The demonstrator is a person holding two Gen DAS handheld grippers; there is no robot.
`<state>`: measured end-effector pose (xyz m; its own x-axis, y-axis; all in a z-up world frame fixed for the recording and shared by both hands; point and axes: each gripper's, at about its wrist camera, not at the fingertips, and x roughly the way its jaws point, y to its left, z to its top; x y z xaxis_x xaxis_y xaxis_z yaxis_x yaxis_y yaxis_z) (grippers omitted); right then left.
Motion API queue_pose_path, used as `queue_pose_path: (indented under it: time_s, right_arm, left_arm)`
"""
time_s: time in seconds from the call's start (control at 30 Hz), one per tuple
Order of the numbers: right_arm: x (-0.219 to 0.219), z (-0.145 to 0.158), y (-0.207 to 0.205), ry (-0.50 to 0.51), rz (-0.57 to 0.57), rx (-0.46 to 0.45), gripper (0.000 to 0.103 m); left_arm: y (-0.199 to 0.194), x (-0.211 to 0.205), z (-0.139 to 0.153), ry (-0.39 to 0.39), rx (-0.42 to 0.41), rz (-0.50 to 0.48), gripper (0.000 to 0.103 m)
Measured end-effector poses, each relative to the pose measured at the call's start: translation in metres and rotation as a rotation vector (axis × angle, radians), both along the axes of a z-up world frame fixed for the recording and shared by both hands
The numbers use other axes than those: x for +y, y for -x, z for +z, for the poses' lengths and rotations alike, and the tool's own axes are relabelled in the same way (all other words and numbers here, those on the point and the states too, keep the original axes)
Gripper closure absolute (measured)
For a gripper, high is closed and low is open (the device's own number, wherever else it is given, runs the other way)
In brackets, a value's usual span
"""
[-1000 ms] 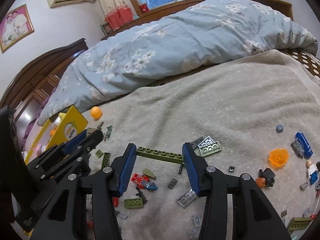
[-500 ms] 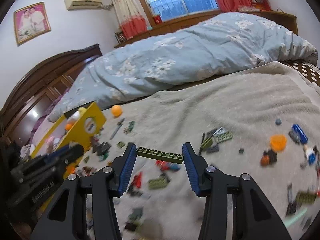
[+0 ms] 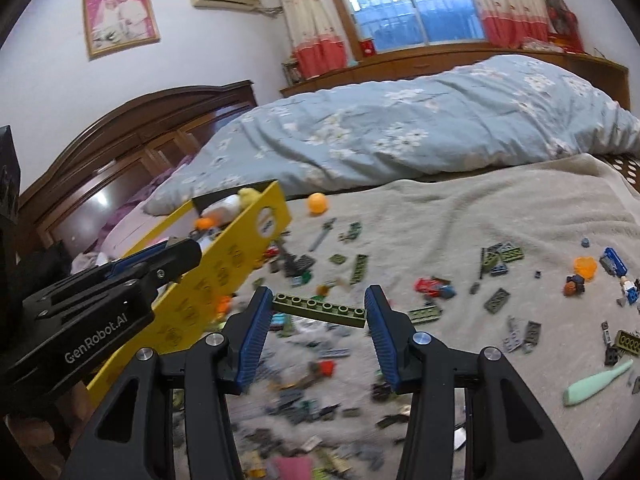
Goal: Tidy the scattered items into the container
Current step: 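Carry the tan plate and olive green brick over the yellow box with both tools, then lower the tan plate into the box and open the left tool while the right releases the brick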
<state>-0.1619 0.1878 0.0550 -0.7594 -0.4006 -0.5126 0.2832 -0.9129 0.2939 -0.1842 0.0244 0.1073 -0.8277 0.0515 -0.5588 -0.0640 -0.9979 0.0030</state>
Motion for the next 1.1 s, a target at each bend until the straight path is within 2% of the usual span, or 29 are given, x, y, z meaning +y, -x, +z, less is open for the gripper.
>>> queue_pose_path:
  time_s: [0.4, 0.93, 1.1]
  right_arm:
    - [-0.050, 0.014, -0.028, -0.050, 0.084, 0.013, 0.055]
    - [-0.145, 0.008, -0.046, -0.113, 0.284, 0.003, 0.055]
    - [-0.169, 0.005, -0.056, -0.119, 0.342, 0.017, 0.055]
  left_arm:
    - [-0.039, -0.057, 0.012, -0.047, 0.034, 0.082, 0.080]
    - [-0.065, -0.164, -0.004, -0.112, 0.017, 0.292, 0.080]
    - [-0.071, -0.196, -0.016, -0.102, 0.006, 0.371, 0.080]
